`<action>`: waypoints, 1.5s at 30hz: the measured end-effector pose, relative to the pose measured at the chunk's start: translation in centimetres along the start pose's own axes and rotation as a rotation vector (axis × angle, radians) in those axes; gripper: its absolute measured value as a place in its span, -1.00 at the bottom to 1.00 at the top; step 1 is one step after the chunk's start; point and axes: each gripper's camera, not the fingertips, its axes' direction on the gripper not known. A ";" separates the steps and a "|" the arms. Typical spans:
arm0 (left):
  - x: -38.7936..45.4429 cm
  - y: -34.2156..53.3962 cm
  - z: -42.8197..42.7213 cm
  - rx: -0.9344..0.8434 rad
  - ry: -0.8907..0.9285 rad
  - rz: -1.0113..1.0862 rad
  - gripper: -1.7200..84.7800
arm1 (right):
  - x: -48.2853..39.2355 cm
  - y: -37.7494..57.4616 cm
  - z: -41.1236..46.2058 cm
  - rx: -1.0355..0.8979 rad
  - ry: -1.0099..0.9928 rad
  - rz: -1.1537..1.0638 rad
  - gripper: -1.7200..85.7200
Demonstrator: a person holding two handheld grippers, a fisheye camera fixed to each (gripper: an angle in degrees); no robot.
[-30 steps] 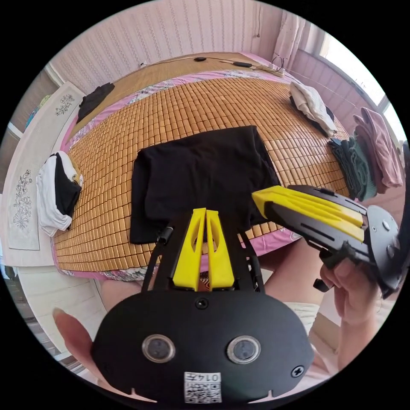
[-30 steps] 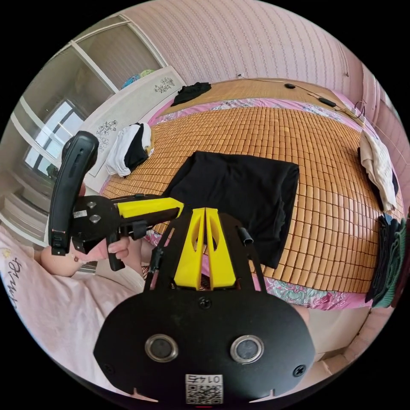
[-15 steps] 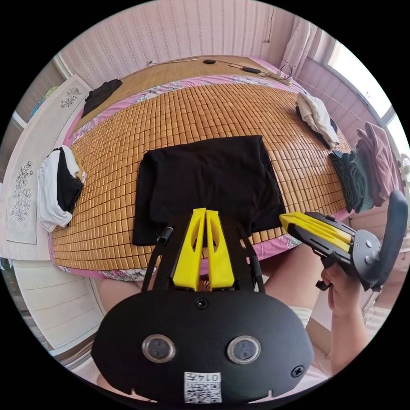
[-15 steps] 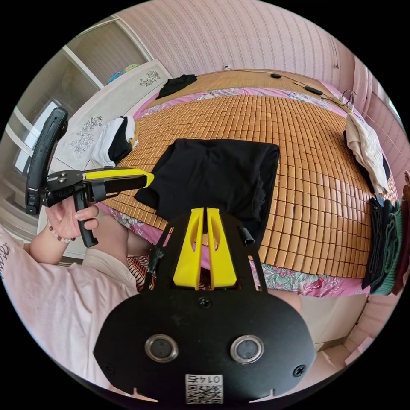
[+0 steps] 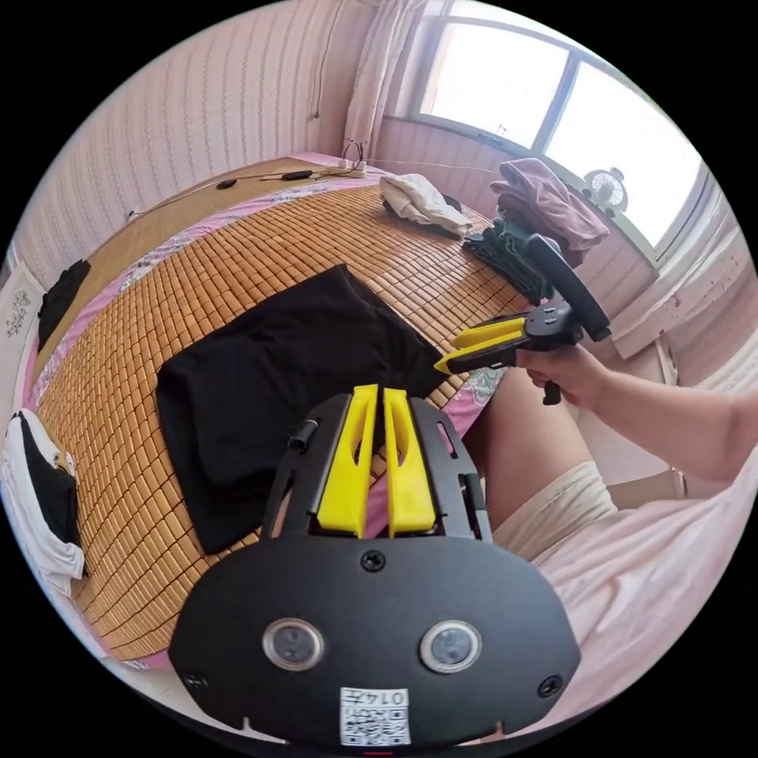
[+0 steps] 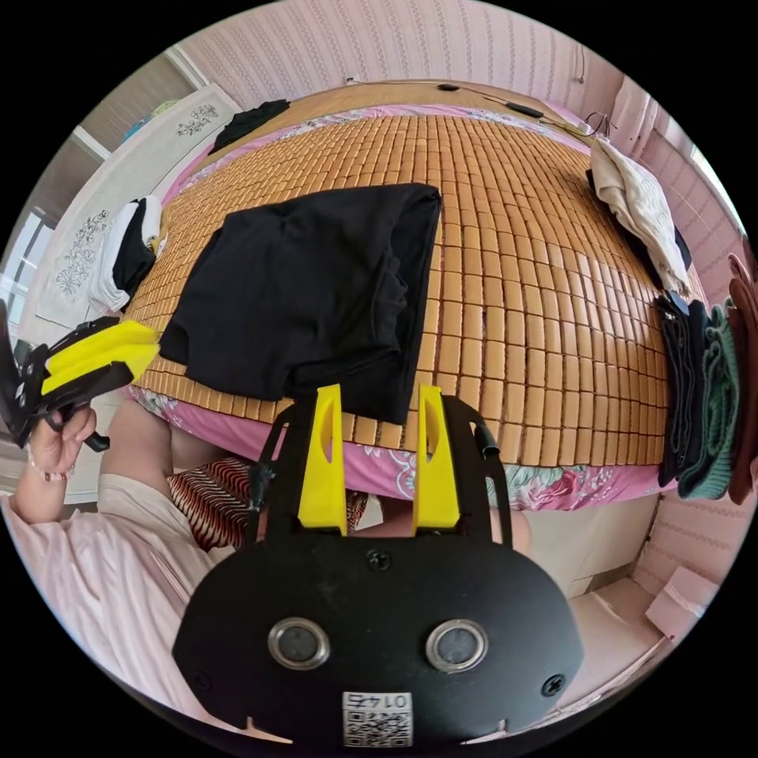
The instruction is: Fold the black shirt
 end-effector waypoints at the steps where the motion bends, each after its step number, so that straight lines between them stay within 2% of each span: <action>1: -0.4 0.6 0.3 0.009 0.066 0.028 -0.78 | 0.1 -0.1 0.8 -0.022 0.009 0.004 -0.68; 5: -1.1 1.8 2.4 -0.075 0.396 0.089 -0.62 | 0.6 0.0 3.3 -0.101 0.010 0.021 -0.78; 6: -1.0 2.1 2.2 -0.056 0.432 0.095 -0.61 | 0.7 0.1 3.3 -0.092 0.009 0.022 -0.80; 8: -0.4 3.7 0.4 0.098 0.490 0.133 -0.62 | 1.0 0.6 2.9 -0.041 -0.038 0.021 -0.90; 12: -0.5 6.3 -1.3 0.247 0.455 0.130 -0.66 | 1.8 1.0 2.5 -0.016 -0.076 0.035 -0.94; 13: -0.6 7.2 -1.7 0.277 0.421 0.140 -0.74 | 2.0 1.2 2.3 -0.008 -0.093 0.029 -0.95; 16: 0.6 8.7 -2.8 0.289 0.149 0.275 -0.90 | 2.3 1.7 1.7 0.004 -0.132 0.008 -0.96; 19: 0.2 9.3 -2.8 0.292 0.074 0.282 -0.78 | 2.4 2.1 1.3 0.009 -0.135 -0.028 -0.96; 24: -1.0 9.2 -0.2 0.191 0.113 0.250 -0.59 | 2.7 2.8 0.5 0.007 -0.182 -0.072 -0.97; 30: 0.5 9.6 2.2 0.077 0.175 0.338 -0.37 | 2.2 5.2 -0.7 -0.020 -0.337 -0.119 -0.96; 33: 1.6 10.4 3.8 0.021 0.186 0.373 -0.46 | 1.7 5.9 -0.7 -0.012 -0.398 -0.126 -0.96; 35: 1.9 11.1 4.7 0.001 0.137 0.364 -0.73 | 1.3 5.8 -0.6 0.000 -0.433 -0.151 -0.94; 37: 1.6 11.3 4.9 -0.013 0.051 0.327 -0.88 | 1.7 5.6 -0.5 0.009 -0.416 -0.154 -0.92; 41: 0.0 11.4 4.9 -0.065 0.107 0.270 -0.94 | 5.9 4.2 1.4 0.028 -0.294 -0.012 -0.72; 45: -1.2 12.0 3.6 -0.061 0.126 0.254 -0.95 | 9.9 1.7 3.3 0.121 -0.322 0.164 -0.63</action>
